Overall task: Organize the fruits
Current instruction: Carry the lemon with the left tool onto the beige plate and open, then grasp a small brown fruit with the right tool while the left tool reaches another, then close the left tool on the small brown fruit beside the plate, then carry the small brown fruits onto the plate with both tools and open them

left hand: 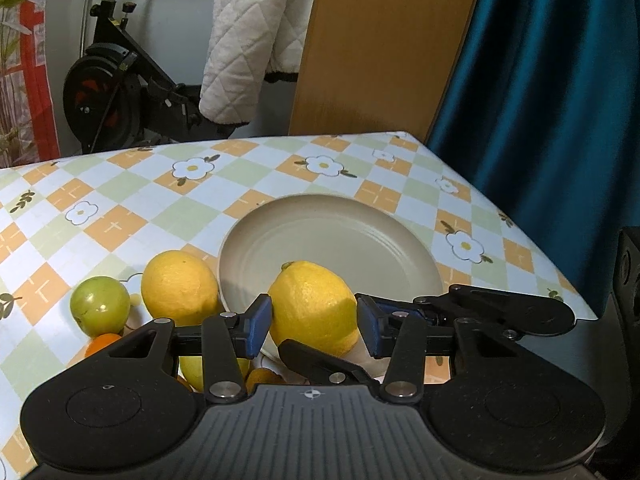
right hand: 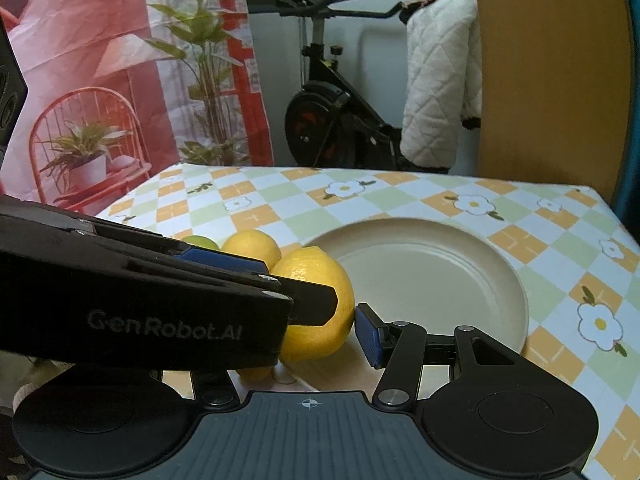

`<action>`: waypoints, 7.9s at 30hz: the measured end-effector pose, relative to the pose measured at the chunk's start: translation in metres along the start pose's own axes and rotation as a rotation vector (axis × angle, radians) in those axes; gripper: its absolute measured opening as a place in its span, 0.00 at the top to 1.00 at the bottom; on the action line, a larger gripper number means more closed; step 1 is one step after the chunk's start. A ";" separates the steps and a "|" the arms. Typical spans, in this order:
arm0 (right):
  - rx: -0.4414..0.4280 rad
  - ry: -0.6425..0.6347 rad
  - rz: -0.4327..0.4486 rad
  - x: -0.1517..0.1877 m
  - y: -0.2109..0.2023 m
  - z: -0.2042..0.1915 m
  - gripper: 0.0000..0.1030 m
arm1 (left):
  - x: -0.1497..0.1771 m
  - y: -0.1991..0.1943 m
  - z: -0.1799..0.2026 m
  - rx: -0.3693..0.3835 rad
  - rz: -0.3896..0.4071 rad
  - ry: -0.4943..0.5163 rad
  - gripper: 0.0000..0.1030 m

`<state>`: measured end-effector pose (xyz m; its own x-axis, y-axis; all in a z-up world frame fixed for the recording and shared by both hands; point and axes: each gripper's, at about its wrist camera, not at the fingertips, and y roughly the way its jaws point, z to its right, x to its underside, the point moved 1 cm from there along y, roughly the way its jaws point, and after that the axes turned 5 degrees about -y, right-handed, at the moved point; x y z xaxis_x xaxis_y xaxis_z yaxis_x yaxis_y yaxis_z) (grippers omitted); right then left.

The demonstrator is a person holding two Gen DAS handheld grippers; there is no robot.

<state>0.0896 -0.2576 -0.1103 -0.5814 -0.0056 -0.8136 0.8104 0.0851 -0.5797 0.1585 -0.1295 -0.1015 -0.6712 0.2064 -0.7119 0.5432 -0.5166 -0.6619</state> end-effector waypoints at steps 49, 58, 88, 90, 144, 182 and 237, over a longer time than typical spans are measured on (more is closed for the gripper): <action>0.015 0.021 0.053 0.015 -0.044 -0.025 0.47 | 0.036 -0.068 -0.039 -0.169 0.125 -0.094 0.52; -0.012 -0.049 -0.002 0.033 -0.047 -0.051 0.51 | 0.057 -0.075 -0.041 -0.208 0.120 -0.086 0.52; -0.074 -0.120 -0.110 0.049 -0.038 -0.067 0.68 | 0.067 -0.067 -0.041 -0.169 0.084 -0.102 0.58; -0.070 -0.120 -0.112 0.050 -0.036 -0.066 0.68 | 0.067 -0.067 -0.040 -0.170 0.084 -0.099 0.58; -0.004 -0.060 -0.074 0.056 -0.036 -0.031 0.75 | 0.039 -0.004 -0.010 -0.056 0.054 0.055 0.75; 0.008 -0.047 -0.084 0.056 -0.033 -0.028 0.75 | 0.048 0.011 -0.014 -0.026 -0.040 0.058 0.68; 0.089 -0.004 0.065 0.038 -0.047 0.001 0.75 | 0.040 -0.021 -0.003 -0.037 0.060 0.044 0.73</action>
<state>0.0293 -0.2628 -0.1136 -0.5269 -0.0074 -0.8499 0.8500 -0.0033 -0.5268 0.1223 -0.1082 -0.1167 -0.6149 0.2125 -0.7595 0.6003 -0.4984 -0.6255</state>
